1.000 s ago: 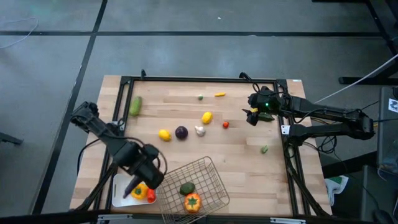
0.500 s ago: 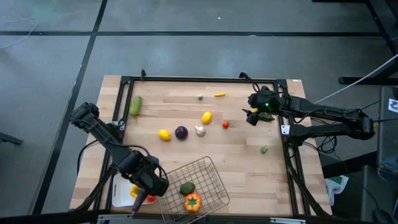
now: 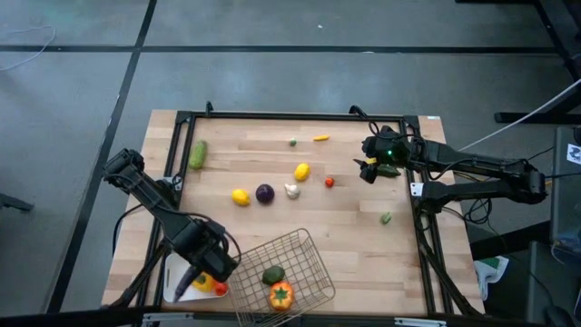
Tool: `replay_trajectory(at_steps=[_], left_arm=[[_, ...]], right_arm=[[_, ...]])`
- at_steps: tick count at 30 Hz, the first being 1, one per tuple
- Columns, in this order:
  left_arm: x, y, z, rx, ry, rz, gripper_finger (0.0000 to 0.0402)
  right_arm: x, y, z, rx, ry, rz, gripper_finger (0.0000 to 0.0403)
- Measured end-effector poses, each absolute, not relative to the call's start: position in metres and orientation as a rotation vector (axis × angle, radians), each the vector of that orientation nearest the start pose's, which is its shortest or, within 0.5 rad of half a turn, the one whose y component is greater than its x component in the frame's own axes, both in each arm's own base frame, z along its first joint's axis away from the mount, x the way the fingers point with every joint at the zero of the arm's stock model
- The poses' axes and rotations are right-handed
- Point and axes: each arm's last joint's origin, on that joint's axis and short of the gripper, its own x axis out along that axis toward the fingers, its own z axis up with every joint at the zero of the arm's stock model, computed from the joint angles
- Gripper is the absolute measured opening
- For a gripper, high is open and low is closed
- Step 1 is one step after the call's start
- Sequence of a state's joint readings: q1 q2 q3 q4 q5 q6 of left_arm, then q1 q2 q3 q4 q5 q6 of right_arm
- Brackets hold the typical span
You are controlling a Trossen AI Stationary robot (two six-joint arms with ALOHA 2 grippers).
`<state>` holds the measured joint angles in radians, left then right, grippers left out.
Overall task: Sort produce into baskets
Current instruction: Put the black eggplant into the white bin
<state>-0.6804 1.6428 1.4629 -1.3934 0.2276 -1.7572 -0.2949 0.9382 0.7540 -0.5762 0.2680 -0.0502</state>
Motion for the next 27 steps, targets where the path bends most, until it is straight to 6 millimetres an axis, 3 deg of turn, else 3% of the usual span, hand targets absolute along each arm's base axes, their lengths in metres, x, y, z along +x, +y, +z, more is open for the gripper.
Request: replay_trajectory(at_steps=[12, 18, 27], left_arm=[[0.211, -0.179, 0.245, -0.613, 1.755, 0.64, 0.0178], [0.209, -0.177, 0.233, -0.571, 1.77, 0.595, 0.0178], [0.212, -0.18, 0.232, -0.61, 1.771, 0.557, 0.0178]], right_arm=[[0.175, -0.061, 0.265, -0.036, 0.783, -0.516, 0.0315], [0.175, -0.061, 0.265, -0.036, 0.783, -0.516, 0.0315], [0.175, -0.061, 0.265, -0.036, 0.783, -0.516, 0.0315]])
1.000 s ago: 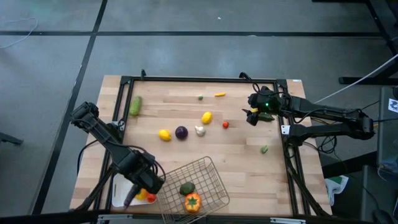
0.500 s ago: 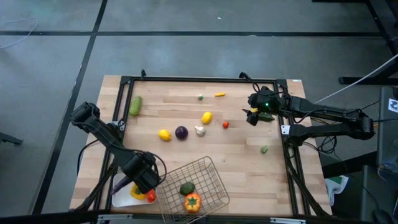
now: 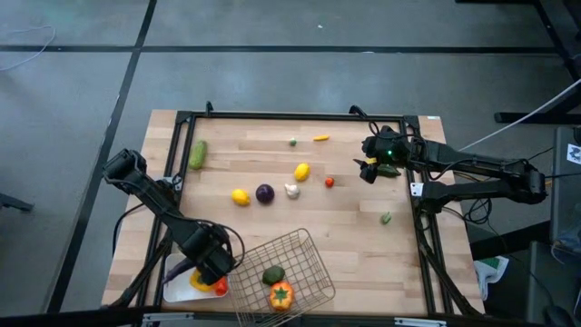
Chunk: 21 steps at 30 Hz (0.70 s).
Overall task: Sort produce into baskets
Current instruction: Put the black eggplant into the white bin
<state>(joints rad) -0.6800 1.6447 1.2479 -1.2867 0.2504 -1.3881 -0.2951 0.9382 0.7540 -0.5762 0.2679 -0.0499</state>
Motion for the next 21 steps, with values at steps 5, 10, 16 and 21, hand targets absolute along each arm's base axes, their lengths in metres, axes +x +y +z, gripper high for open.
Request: replay_trajectory(at_steps=[5, 10, 16, 21], left_arm=[[0.2112, -0.1806, 0.2323, -0.633, 1.781, 0.574, 0.0178], [0.2116, -0.18, 0.2321, -0.624, 1.76, 0.586, 0.0178], [0.2113, -0.1805, 0.2323, -0.628, 1.777, 0.573, 0.018], [0.2114, -0.1825, 0.2325, -0.663, 1.814, 0.542, 0.0217]], right_arm=[[0.1749, -0.0611, 0.2646, -0.036, 0.783, -0.516, 0.0315], [0.1749, -0.0611, 0.2646, -0.036, 0.783, -0.516, 0.0315], [0.1748, -0.0612, 0.2646, -0.036, 0.783, -0.516, 0.0315], [0.1748, -0.0612, 0.2646, -0.036, 0.783, -0.516, 0.0315]])
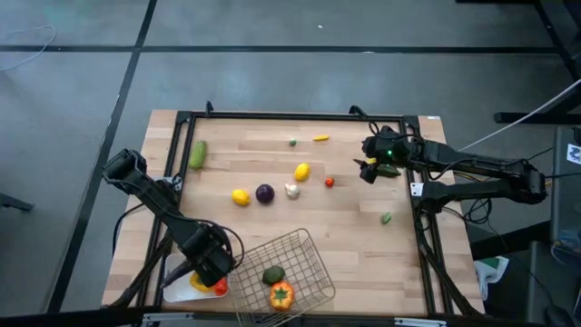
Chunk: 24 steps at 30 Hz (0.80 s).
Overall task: Sort produce into baskets
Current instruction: Put the black eggplant into the white bin, then put the green chili into the white basket
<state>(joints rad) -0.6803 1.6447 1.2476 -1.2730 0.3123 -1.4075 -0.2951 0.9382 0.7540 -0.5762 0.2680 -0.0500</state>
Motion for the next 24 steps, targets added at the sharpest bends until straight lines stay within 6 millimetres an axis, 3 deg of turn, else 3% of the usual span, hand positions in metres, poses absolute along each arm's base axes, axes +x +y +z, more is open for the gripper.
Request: replay_trajectory(at_steps=[7, 24], left_arm=[[0.214, -0.184, 0.232, -0.68, 1.799, 0.51, 0.0261], [0.236, -0.155, 0.232, -0.669, 1.79, 0.425, 0.0238]], right_arm=[[0.175, -0.061, 0.265, -0.036, 0.783, -0.516, 0.0315], [0.174, -0.062, 0.264, -0.085, 0.801, -0.515, 0.0315]])
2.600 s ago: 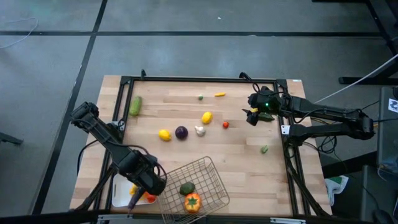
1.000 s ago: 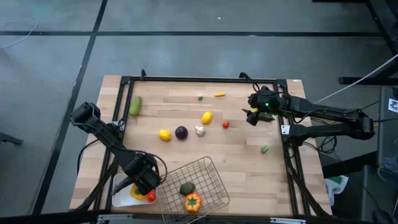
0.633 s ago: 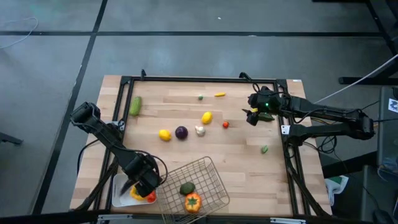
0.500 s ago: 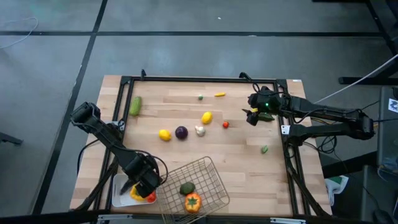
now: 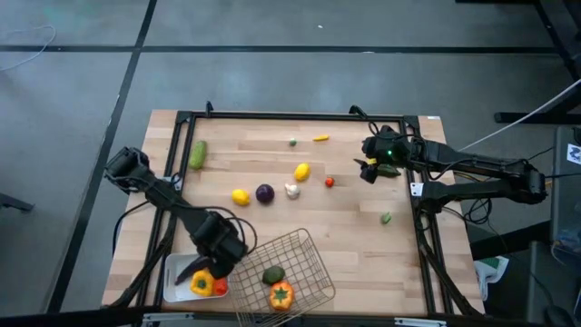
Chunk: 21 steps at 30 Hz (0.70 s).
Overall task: Sort produce into baskets
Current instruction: Put the green chili into the white basket
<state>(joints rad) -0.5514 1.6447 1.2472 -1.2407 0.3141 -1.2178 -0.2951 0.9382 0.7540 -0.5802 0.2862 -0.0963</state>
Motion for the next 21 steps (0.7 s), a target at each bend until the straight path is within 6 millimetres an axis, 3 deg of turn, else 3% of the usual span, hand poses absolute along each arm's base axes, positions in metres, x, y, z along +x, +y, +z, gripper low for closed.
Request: replay_trajectory(at_steps=[8, 21], left_arm=[[0.249, -0.132, 0.233, -0.645, 1.781, 0.351, 0.0237], [0.263, -0.085, 0.242, -0.531, 1.646, 0.31, 0.0237]], right_arm=[[0.166, -0.069, 0.25, -0.079, 0.988, -0.545, 0.0315], [0.159, -0.12, 0.206, 0.181, 1.304, -0.524, 0.0314]])
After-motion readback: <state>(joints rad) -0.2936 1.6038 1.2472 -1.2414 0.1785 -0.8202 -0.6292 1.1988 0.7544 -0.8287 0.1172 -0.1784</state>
